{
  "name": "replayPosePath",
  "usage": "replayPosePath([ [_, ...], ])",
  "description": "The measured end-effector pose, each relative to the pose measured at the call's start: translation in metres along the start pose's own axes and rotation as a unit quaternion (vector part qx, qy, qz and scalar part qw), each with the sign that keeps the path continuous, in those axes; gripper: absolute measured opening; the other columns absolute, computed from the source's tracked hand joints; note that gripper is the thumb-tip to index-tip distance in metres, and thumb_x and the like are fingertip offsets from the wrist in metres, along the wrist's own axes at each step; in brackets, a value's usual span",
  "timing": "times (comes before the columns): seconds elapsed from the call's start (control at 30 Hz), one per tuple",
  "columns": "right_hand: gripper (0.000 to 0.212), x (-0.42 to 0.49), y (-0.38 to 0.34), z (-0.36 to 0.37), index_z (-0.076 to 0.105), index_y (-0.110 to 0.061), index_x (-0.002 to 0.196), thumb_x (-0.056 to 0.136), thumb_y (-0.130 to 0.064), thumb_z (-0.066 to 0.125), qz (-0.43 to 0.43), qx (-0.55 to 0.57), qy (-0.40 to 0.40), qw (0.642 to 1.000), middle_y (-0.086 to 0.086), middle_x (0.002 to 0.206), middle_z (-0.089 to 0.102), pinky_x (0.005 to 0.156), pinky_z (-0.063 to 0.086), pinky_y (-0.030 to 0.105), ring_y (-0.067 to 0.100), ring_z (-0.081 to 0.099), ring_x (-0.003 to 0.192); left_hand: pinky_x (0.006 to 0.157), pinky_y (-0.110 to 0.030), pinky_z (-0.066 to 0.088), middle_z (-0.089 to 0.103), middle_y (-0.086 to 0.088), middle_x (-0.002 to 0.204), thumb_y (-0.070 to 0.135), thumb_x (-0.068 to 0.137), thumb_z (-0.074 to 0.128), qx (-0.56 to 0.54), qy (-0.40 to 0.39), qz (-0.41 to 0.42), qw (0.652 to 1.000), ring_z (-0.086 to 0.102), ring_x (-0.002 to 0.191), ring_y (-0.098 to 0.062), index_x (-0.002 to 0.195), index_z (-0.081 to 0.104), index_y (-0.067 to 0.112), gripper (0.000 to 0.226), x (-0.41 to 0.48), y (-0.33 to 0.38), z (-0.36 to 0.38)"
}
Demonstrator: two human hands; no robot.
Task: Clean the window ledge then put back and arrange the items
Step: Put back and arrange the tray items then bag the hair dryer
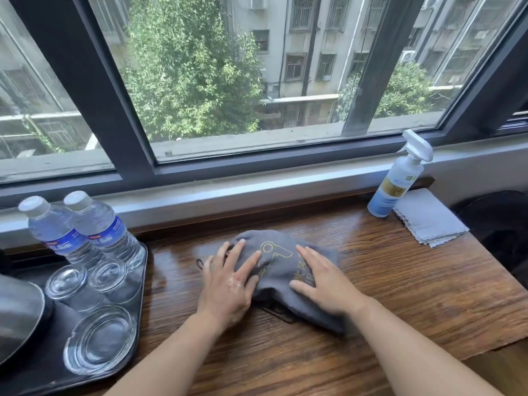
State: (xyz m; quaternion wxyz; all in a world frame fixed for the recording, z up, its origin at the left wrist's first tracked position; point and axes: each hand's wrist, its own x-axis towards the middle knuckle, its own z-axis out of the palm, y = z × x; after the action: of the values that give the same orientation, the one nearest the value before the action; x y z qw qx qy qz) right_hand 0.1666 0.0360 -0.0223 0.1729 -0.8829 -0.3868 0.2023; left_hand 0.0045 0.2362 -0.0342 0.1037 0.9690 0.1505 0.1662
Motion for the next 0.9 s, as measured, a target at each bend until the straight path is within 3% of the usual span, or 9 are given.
replayPosePath([
  [0.1, 0.094, -0.022, -0.004, 0.016, 0.002, -0.039, 0.158, 0.079, -0.08, 0.032, 0.001, -0.037, 0.01, 0.999, -0.005, 0.167, 0.014, 0.123, 0.02, 0.041, 0.012, 0.015, 0.152, 0.1, -0.059, 0.045, 0.054, -0.005, 0.15, 0.044, 0.09, 0.046, 0.032, -0.015, 0.009, 0.999, 0.051, 0.132, -0.038, 0.137, 0.051, 0.042, 0.047, 0.001, -0.021, -0.001],
  [0.2, 0.096, -0.051, -0.03, 0.033, 0.0, -0.034, 0.159, 0.079, -0.081, 0.023, -0.021, -0.082, -0.004, 0.996, -0.004, 0.167, 0.009, 0.12, 0.022, 0.038, 0.016, 0.016, 0.152, 0.101, -0.06, 0.043, 0.052, -0.004, 0.152, 0.033, 0.082, 0.045, 0.054, -0.029, -0.008, 0.998, 0.05, 0.132, -0.039, 0.135, 0.056, 0.04, 0.054, 0.006, -0.042, -0.01],
  [0.27, 0.09, -0.064, -0.045, 0.042, 0.01, -0.034, 0.159, 0.082, -0.079, 0.025, -0.047, -0.053, -0.007, 0.997, -0.005, 0.164, 0.019, 0.119, 0.027, 0.035, 0.016, 0.025, 0.149, 0.101, -0.061, 0.043, 0.051, -0.005, 0.152, 0.031, 0.076, 0.042, 0.057, -0.038, -0.037, 0.997, 0.048, 0.133, -0.04, 0.132, 0.061, 0.038, 0.059, 0.008, -0.053, -0.02],
  [0.37, 0.069, -0.051, -0.046, 0.03, 0.035, -0.031, 0.151, 0.091, -0.064, 0.042, -0.039, 0.028, 0.083, 0.995, -0.01, 0.147, 0.044, 0.112, 0.033, 0.023, 0.013, 0.042, 0.135, 0.101, -0.062, 0.044, 0.051, -0.011, 0.151, 0.03, 0.075, 0.042, 0.021, -0.018, -0.092, 0.995, 0.045, 0.134, -0.04, 0.134, 0.062, 0.031, 0.062, 0.008, -0.054, -0.035],
  [0.47, 0.067, -0.024, -0.038, 0.013, 0.027, -0.039, 0.154, 0.095, -0.044, 0.057, -0.07, 0.033, 0.053, 0.996, -0.008, 0.16, 0.027, 0.117, 0.014, 0.019, 0.014, 0.024, 0.146, 0.107, -0.06, 0.039, 0.046, -0.013, 0.154, 0.041, 0.083, 0.048, -0.037, 0.02, -0.106, 0.993, 0.039, 0.141, -0.038, 0.141, 0.055, 0.028, 0.06, -0.009, -0.041, -0.04],
  [0.6, 0.073, -0.005, -0.043, 0.018, 0.019, -0.049, 0.154, 0.092, -0.052, 0.056, -0.152, 0.046, -0.033, 0.987, -0.012, 0.167, 0.002, 0.125, 0.012, 0.031, 0.011, 0.005, 0.152, 0.114, -0.058, 0.029, 0.035, -0.007, 0.163, 0.063, 0.084, 0.058, -0.028, -0.034, 0.023, 0.999, 0.03, 0.151, -0.034, 0.151, 0.045, 0.033, 0.074, -0.049, -0.012, -0.025],
  [0.67, 0.077, -0.006, -0.046, 0.025, 0.018, -0.049, 0.154, 0.087, -0.06, 0.053, -0.155, 0.026, -0.038, 0.987, -0.016, 0.166, -0.002, 0.124, 0.016, 0.032, 0.009, 0.008, 0.152, 0.116, -0.06, 0.024, 0.031, -0.002, 0.165, 0.073, 0.082, 0.054, 0.011, -0.079, 0.026, 0.997, 0.027, 0.152, -0.03, 0.155, 0.034, 0.038, 0.083, -0.062, -0.006, -0.016],
  [0.8, 0.081, -0.028, -0.044, 0.036, 0.017, -0.044, 0.155, 0.084, -0.068, 0.049, -0.147, -0.001, -0.042, 0.988, -0.022, 0.164, -0.005, 0.122, 0.022, 0.031, 0.007, 0.017, 0.15, 0.115, -0.058, 0.016, 0.034, -0.001, 0.164, 0.085, 0.085, 0.034, 0.063, -0.127, -0.05, 0.989, 0.028, 0.152, -0.029, 0.158, 0.027, 0.038, 0.087, -0.075, -0.027, -0.016],
  [0.9, 0.07, -0.036, -0.047, 0.034, 0.037, -0.042, 0.149, 0.085, -0.065, 0.051, -0.141, 0.033, -0.011, 0.989, -0.018, 0.161, 0.016, 0.117, 0.031, 0.028, 0.007, 0.033, 0.143, 0.119, -0.053, 0.018, 0.032, -0.006, 0.165, 0.087, 0.085, 0.027, 0.023, -0.126, -0.13, 0.983, 0.026, 0.152, -0.03, 0.154, 0.037, 0.037, 0.086, -0.084, -0.045, -0.028],
])
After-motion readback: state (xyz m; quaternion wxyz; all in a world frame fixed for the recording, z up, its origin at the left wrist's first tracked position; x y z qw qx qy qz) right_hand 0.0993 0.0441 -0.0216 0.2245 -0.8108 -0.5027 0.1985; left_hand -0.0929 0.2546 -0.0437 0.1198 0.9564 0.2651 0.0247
